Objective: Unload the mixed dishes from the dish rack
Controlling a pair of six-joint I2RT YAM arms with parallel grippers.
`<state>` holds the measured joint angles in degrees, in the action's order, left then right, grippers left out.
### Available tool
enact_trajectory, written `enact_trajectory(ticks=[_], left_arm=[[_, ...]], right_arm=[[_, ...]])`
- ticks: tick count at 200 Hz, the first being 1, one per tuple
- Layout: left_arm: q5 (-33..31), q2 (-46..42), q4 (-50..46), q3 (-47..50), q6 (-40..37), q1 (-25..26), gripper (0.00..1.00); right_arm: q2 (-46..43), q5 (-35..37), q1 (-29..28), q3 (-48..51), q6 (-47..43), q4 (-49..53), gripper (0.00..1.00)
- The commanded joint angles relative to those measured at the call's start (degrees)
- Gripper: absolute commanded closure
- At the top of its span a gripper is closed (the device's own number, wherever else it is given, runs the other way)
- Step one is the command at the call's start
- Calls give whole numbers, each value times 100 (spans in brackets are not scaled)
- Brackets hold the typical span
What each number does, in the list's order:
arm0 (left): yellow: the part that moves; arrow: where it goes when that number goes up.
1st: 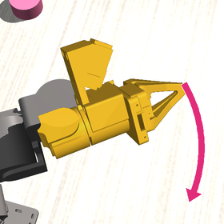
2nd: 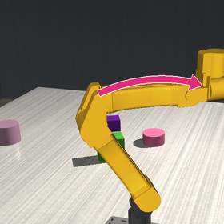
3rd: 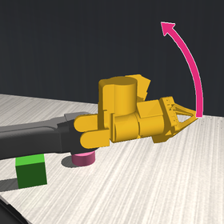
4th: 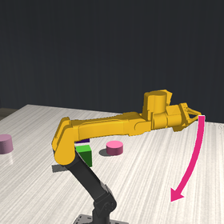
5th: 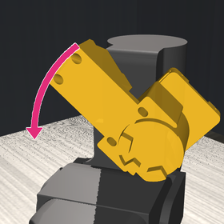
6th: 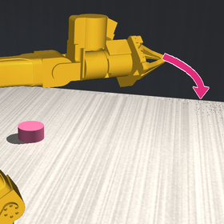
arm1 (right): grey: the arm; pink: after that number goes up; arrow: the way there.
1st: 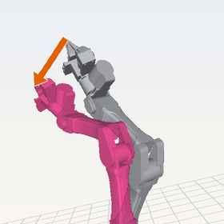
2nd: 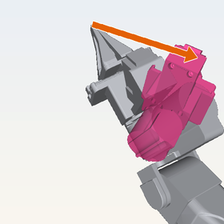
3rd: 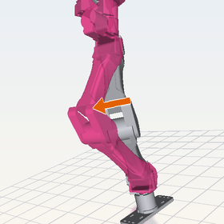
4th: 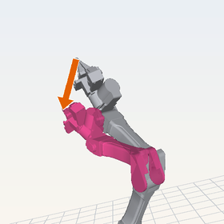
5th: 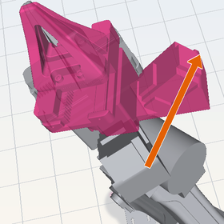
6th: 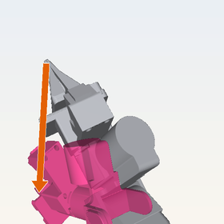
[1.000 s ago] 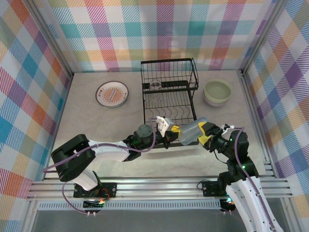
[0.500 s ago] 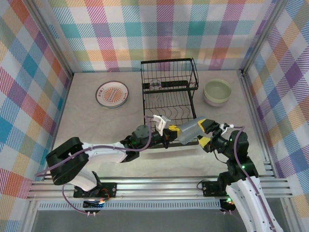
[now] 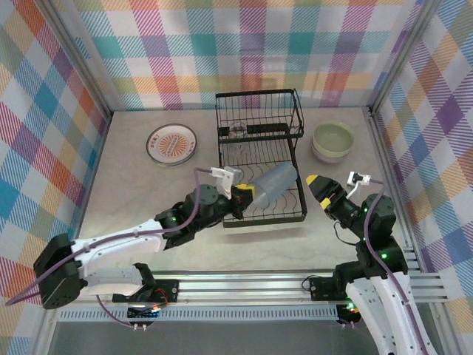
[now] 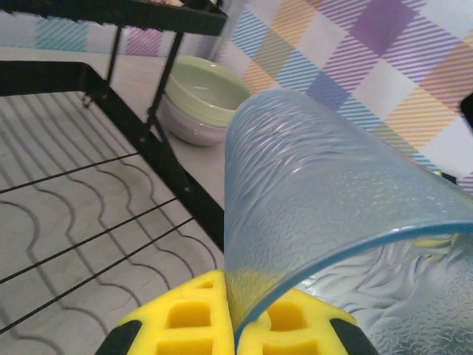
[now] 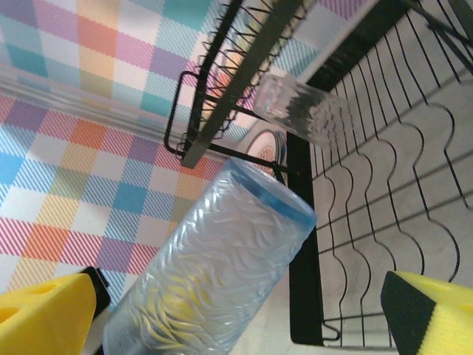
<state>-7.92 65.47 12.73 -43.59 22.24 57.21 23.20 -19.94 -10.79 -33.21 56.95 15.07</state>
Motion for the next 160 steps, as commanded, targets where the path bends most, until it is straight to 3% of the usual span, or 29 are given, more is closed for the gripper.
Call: enact_trajectory(ticks=[1,42,81,119,160], left_arm=[[-405,-574,-1927,-701,385,-234,100],[-492,-1331,-4482,-1608,444,-754,100],[-541,-1291,-6670,-2805,378,-1218,100],[-306,-705,-8032,-3874,188,-1711,100],[426,92,-8617,-4526,-127,-2423,100]], right_arm=[[51,79,6,-160,-1071,-157,1],[38,39,-11,219,-1689,-965,1],[176,-339,-295,823,-2209,-2110,1],[408,-312,-1153,1244,-3228,-2748,1],[555,-157,-2061,1818,-3889,-3686,1]])
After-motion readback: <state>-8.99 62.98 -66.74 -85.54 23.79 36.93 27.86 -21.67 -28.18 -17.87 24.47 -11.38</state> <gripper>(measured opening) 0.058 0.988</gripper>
